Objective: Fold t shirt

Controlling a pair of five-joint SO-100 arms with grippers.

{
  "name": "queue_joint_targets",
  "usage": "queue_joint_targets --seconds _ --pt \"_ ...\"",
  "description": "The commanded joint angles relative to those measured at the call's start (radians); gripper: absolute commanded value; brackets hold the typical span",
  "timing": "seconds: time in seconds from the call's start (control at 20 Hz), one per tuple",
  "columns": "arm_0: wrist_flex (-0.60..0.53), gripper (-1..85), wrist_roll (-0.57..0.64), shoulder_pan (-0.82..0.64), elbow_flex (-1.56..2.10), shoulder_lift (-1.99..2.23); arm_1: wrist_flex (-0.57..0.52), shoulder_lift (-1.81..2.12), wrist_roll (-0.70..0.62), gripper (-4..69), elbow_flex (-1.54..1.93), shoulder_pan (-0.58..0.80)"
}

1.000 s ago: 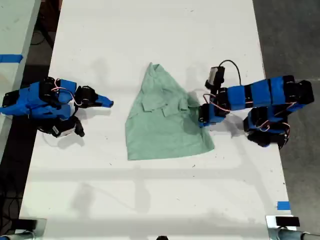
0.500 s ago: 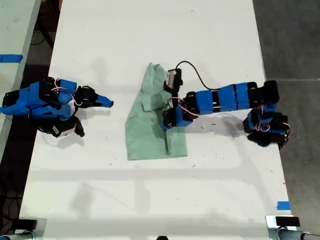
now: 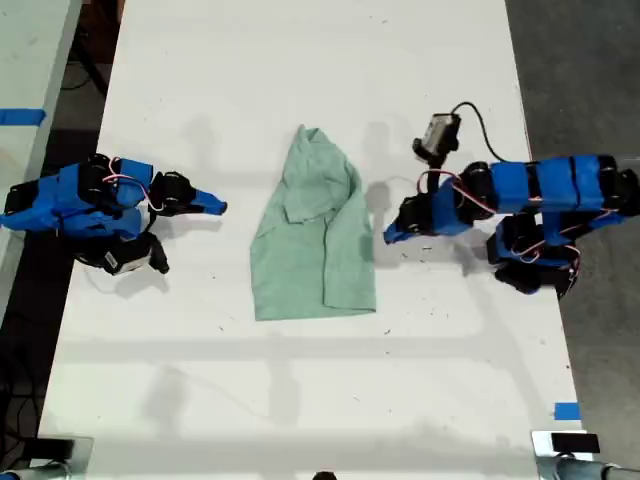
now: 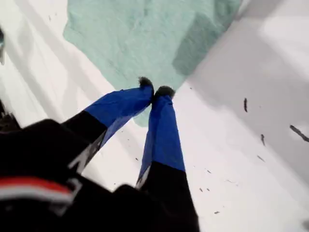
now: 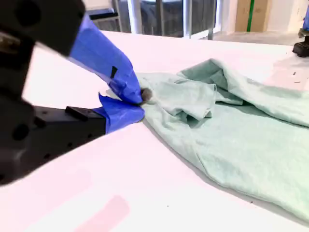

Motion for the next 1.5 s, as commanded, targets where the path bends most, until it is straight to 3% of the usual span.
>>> queue_joint_targets --seconds 0.0,0.15,0.2,0.25,0.3,0.55,1.45 --pt "0.005 -0.2 -0.015 -0.012 0.006 0.008 -0.086 0.611 0.052 1.4 0.488 -0.021" --pt "0.005 -0.2 -0.015 -0.009 0.006 0.008 -0.074 0.942 0.02 1.4 0.785 -0.043" --pt "0.005 -0.2 -0.015 -0.008 0.005 0.008 0.023 1.063 0.003 1.4 0.879 -0.012" --pt "0.003 -0.2 -0.012 -0.008 0.005 0.008 0.123 1.015 0.075 1.4 0.871 0.012" --pt "0.002 -0.2 -0.012 -0.005 0.005 0.008 0.127 1.06 0.021 1.4 0.871 0.0" --pt "0.0 -0.2 -0.011 -0.003 0.005 0.008 0.164 1.055 0.112 1.4 0.871 -0.005" --pt "-0.002 -0.2 -0.011 0.002 0.006 0.008 0.17 1.055 0.114 1.4 0.871 -0.025"
